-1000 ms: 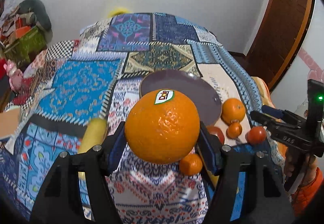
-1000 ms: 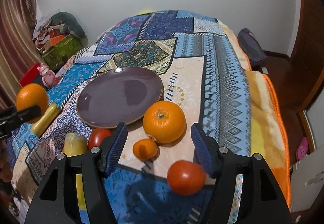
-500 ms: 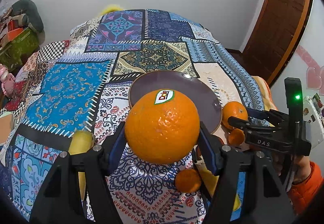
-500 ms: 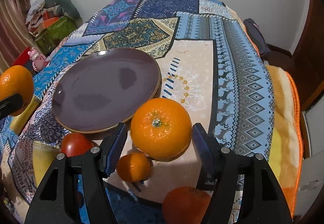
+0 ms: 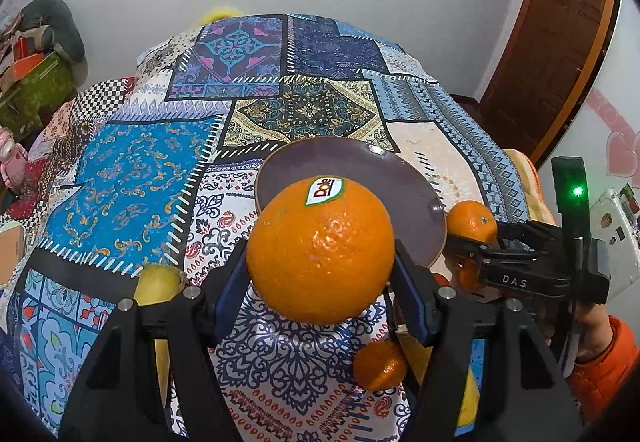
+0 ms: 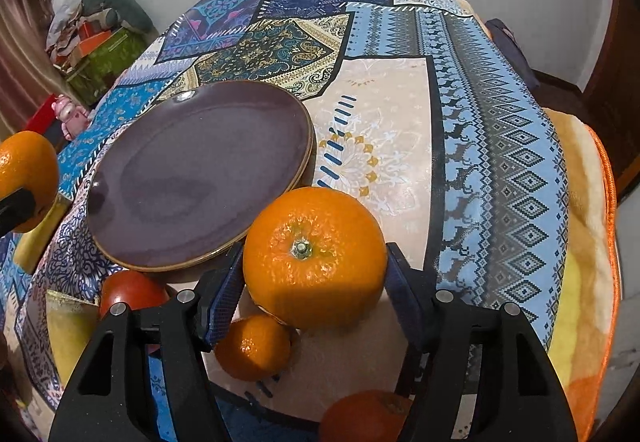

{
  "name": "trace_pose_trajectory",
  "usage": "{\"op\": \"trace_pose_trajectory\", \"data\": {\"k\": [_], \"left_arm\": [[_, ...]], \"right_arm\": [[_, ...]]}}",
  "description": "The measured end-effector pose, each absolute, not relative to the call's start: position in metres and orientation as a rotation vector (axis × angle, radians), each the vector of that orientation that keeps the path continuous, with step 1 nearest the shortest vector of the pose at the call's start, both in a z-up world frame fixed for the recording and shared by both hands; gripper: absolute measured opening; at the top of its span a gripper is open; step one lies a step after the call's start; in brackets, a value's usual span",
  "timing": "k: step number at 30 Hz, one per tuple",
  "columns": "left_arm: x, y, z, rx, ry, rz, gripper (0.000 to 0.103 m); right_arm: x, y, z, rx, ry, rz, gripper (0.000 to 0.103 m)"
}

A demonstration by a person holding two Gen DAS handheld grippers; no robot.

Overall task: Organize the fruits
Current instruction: 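Carry both large oranges onto the purple plate with both grippers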

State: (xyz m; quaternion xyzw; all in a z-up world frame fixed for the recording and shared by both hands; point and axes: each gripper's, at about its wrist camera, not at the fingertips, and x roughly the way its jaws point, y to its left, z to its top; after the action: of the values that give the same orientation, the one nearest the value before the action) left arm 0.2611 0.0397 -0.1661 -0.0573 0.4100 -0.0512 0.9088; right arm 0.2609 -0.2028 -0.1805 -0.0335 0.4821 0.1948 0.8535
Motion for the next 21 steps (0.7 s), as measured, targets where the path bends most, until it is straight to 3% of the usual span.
{"op": "trace_pose_trajectory", "data": {"k": [21], "left_arm": [[0.276,0.039,-0.13,-0.102,0.802,-0.109,0.066]], "right_arm": [[0.264,-0.192,-0.111,-0.042,0.868,0.458,0.063]]}}
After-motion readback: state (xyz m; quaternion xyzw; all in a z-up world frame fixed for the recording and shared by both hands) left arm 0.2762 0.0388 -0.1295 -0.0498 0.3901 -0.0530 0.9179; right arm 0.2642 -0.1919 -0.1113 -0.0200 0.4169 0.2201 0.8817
